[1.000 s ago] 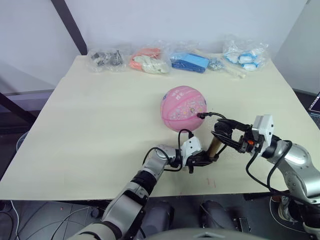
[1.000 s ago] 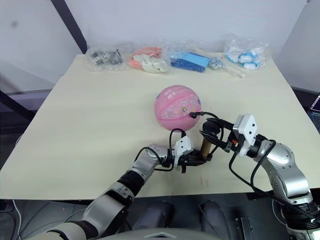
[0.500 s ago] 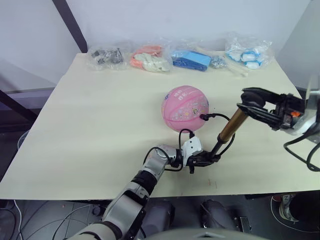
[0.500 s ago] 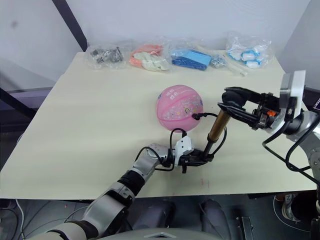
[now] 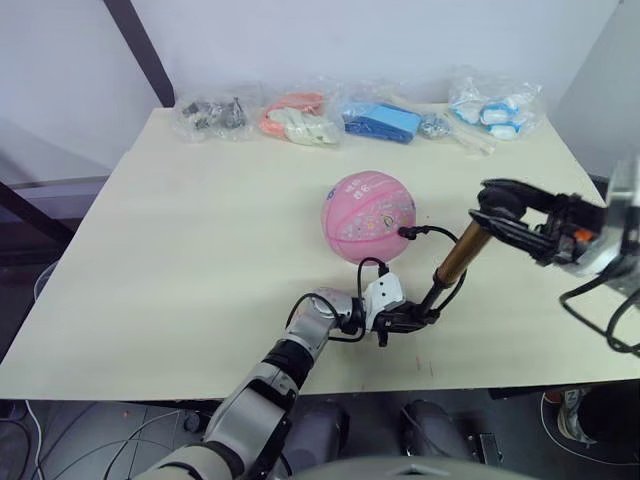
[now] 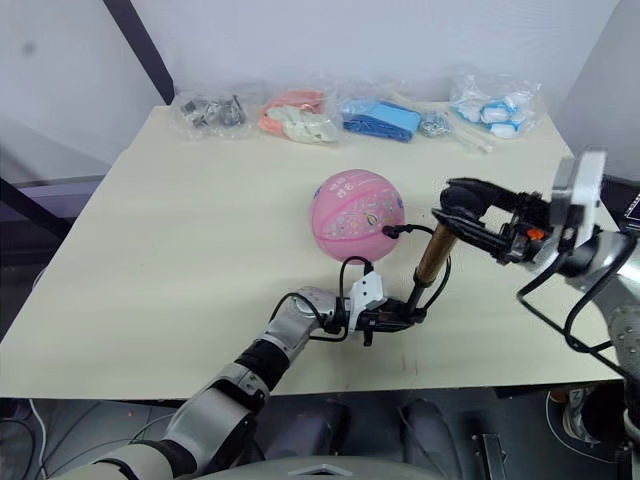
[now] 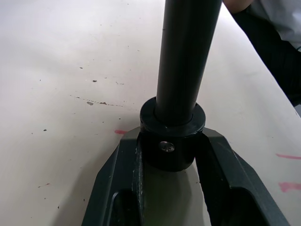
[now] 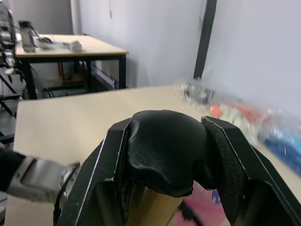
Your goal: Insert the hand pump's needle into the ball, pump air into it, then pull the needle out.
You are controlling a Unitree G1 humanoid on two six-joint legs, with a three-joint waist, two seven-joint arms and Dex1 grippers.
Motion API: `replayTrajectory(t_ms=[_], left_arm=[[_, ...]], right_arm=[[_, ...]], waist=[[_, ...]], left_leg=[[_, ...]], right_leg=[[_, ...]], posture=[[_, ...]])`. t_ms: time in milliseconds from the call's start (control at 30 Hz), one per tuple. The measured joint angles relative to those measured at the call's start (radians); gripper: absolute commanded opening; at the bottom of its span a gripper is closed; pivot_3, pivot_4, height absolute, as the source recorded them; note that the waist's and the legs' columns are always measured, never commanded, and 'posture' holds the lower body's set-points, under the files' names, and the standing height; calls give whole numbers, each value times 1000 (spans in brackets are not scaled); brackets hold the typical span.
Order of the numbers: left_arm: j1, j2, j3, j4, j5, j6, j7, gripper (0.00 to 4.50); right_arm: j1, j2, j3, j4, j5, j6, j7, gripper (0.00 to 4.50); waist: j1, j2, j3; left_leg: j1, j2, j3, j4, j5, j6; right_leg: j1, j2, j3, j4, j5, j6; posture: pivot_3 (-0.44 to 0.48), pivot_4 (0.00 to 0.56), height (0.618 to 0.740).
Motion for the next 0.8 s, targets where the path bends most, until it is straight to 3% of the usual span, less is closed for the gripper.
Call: replayTrajectory(t_ms=[500, 600, 800], left_arm=[[2, -1, 0, 1, 11, 0, 5, 1078], [2, -2, 1, 2, 10, 0, 4, 1078], [-2, -8, 3, 2, -2, 0, -3, 1078]], right_arm=[[155, 73, 181, 78, -263, -208, 10, 1906], [133, 64, 170, 82, -248, -183, 10, 1906], [-7, -38, 33, 65, -17, 7, 30, 1906]], waist=[[0, -3, -5], [0, -2, -5], [2, 2, 1]], left_leg=[[2, 1, 0, 0, 0, 0], [1, 0, 0, 0, 0, 0], [-3, 0, 0, 0, 0, 0]], right_leg=[[0, 2, 0, 0, 0, 0], [0, 2, 0, 0, 0, 0], [-1, 0, 0, 0, 0, 0]], posture=[[0, 150, 740], [0, 150, 740], [0, 150, 740]])
